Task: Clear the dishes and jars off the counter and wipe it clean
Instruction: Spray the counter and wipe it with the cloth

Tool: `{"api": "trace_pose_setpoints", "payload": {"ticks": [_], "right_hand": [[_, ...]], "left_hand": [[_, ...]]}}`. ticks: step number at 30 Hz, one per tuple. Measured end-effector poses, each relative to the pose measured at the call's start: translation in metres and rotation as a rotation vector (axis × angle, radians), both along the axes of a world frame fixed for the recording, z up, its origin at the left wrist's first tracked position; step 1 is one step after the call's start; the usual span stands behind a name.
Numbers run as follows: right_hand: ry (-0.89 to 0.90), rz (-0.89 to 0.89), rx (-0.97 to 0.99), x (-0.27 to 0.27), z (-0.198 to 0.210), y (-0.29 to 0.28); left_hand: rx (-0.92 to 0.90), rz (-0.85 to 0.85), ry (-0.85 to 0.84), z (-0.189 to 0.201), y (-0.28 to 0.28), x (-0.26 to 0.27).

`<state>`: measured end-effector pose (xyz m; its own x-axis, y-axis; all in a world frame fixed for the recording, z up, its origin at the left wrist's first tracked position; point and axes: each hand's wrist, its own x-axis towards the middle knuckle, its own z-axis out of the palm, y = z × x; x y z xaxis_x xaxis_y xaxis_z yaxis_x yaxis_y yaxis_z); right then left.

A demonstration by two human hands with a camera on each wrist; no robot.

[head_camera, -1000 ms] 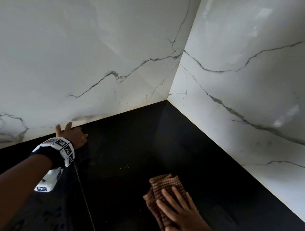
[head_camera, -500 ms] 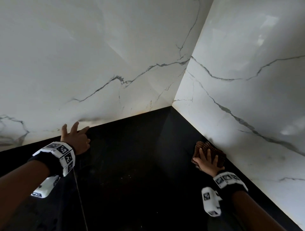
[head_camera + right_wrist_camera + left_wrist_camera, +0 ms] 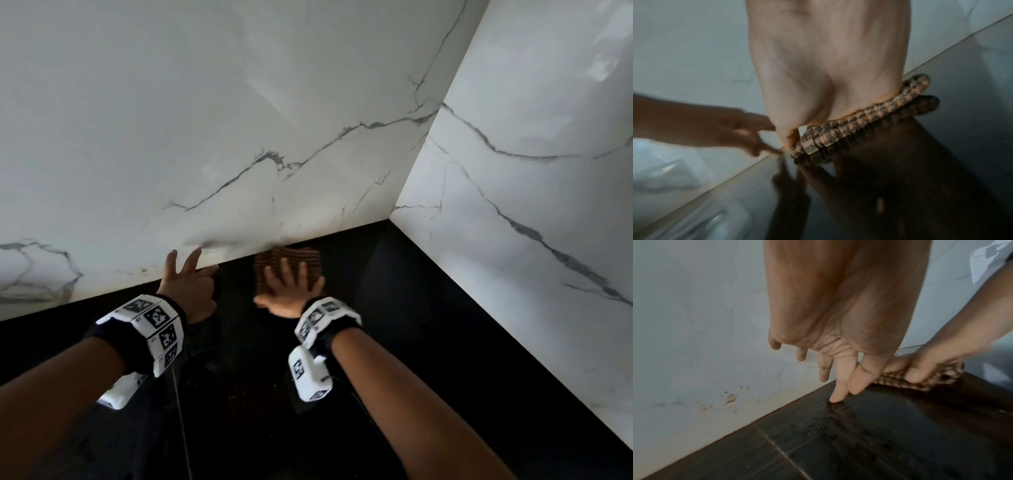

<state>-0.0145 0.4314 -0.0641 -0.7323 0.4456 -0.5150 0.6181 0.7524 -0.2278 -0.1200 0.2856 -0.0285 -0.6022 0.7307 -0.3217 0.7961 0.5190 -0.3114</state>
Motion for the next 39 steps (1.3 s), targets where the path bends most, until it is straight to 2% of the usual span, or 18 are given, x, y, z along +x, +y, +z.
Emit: {"api": "trace_pose_setpoints", "payload": {"ticks": [3, 7, 11, 16, 20, 23, 26, 31, 36, 39], "right_hand": [[0.003, 0.205, 0.038, 0.007, -0.005, -0.030], [-0.002, 0.214, 0.048, 0.035, -0.005, -0.009], [-0.001, -0.070, 0.044, 0.087, 0.001, 0.038], [-0.016, -0.513, 0.116, 0.220, -0.001, 0.080], [0.036, -0.804, 0.097, 0.323, -0.003, 0.052], [0.067, -0.881, 0.110, 0.359, -0.006, 0.020], [0.091, -0.958, 0.082, 0.350, -0.008, -0.011], [0.113, -0.920, 0.013, 0.276, -0.003, -0.058], [0.070, -0.515, 0.011, 0.182, -0.001, -0.134], [0.051, -0.235, 0.029, 0.167, -0.002, -0.190]], "left_hand": [[-0.019, 0.020, 0.010, 0.004, -0.002, 0.003], [-0.030, 0.060, 0.023, 0.007, -0.008, 0.005], [-0.032, 0.087, 0.022, 0.008, -0.013, 0.008], [0.003, 0.082, 0.043, 0.004, -0.028, 0.009], [0.135, 0.053, 0.091, 0.004, -0.056, 0.018], [0.218, 0.102, -0.028, 0.011, -0.080, 0.026], [0.186, 0.137, -0.144, 0.016, -0.106, 0.034], [0.154, 0.121, -0.183, 0.012, -0.141, 0.042], [0.122, 0.135, -0.196, 0.010, -0.164, 0.048], [0.096, 0.133, -0.184, 0.007, -0.171, 0.052]]}}
